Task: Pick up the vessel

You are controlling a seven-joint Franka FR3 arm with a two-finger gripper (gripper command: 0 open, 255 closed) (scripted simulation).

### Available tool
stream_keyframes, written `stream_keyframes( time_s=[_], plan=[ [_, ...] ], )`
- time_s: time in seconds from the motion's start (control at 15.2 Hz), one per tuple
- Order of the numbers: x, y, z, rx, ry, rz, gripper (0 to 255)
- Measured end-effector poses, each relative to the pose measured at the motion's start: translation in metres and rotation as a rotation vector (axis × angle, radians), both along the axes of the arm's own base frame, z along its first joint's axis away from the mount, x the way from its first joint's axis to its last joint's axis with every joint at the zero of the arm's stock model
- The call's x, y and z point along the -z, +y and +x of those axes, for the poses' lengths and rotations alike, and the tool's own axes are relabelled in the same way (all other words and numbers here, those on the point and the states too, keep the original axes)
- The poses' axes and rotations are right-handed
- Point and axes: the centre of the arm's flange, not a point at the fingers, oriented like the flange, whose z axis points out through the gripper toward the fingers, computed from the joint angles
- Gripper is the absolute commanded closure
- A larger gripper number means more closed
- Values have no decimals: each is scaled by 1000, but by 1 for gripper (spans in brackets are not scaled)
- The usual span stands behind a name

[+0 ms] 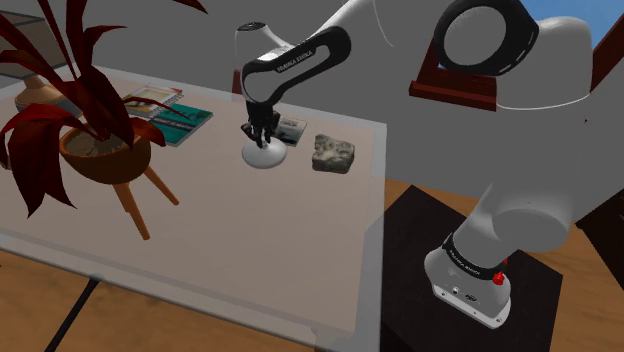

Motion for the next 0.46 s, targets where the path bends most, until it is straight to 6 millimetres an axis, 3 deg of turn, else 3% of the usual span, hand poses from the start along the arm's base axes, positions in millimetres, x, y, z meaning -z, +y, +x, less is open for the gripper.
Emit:
stream_keyframes(
  time_s=[0.46],
  plan=[
    [-35, 1, 0, 0, 0, 0, 255]
  ],
)
